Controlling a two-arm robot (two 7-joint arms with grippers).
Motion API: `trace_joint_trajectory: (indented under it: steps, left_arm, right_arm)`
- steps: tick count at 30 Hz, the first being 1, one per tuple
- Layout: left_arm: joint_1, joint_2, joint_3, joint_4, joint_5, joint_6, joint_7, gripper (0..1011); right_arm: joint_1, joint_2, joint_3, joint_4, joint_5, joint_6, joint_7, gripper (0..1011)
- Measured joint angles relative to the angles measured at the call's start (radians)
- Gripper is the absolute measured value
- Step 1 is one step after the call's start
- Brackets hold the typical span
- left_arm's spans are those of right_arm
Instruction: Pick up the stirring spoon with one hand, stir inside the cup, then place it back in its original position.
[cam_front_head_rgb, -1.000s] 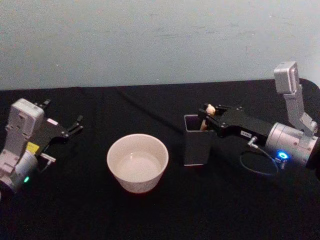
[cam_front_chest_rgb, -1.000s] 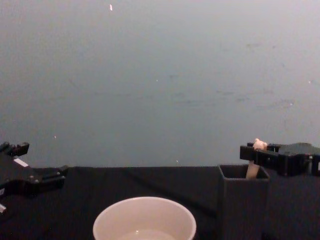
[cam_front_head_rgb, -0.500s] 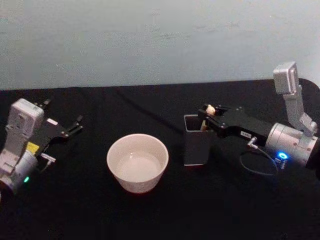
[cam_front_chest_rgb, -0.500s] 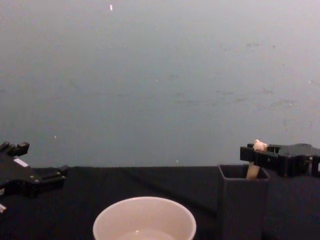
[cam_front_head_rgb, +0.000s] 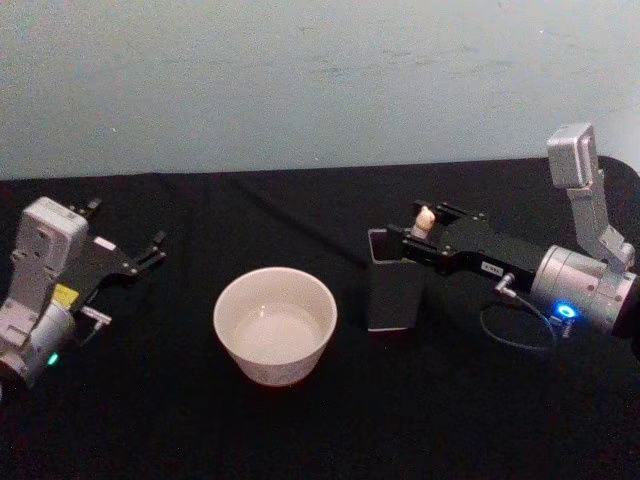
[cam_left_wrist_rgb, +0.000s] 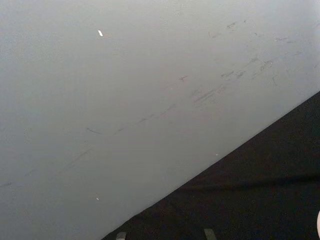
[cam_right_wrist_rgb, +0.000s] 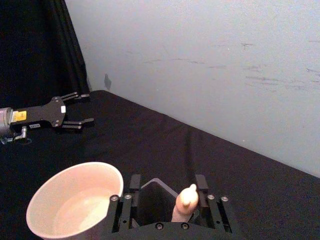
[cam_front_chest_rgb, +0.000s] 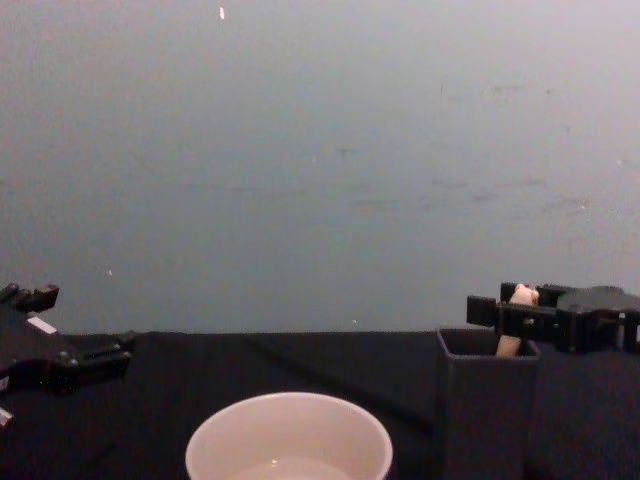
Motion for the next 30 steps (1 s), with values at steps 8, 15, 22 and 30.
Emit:
trace_joint_trajectory:
  steps: [8, 15, 22, 30]
  left_arm:
    - [0.0, 0.0, 0.0, 0.0, 0.0, 0.0, 0.0, 1001]
    - [0.0, 0.0, 0.0, 0.0, 0.0, 0.0, 0.0, 1001]
    - [0.0, 0.0, 0.0, 0.0, 0.0, 0.0, 0.0, 1001]
    - [0.0, 0.0, 0.0, 0.0, 0.0, 0.0, 0.0, 1001]
  right_arm:
    - [0.0, 0.0, 0.0, 0.0, 0.0, 0.0, 0.0, 900]
    - [-0.007, -0.003, 0.013, -0.011, 0.01, -0.033, 0.007, 1000]
    - [-0.026, -0.013, 0.066, -0.062, 0.014, -0.096, -0.044, 1002]
    - [-0.065, -0.046, 0.135, -0.094, -0.067, -0.156, -0.23, 1000]
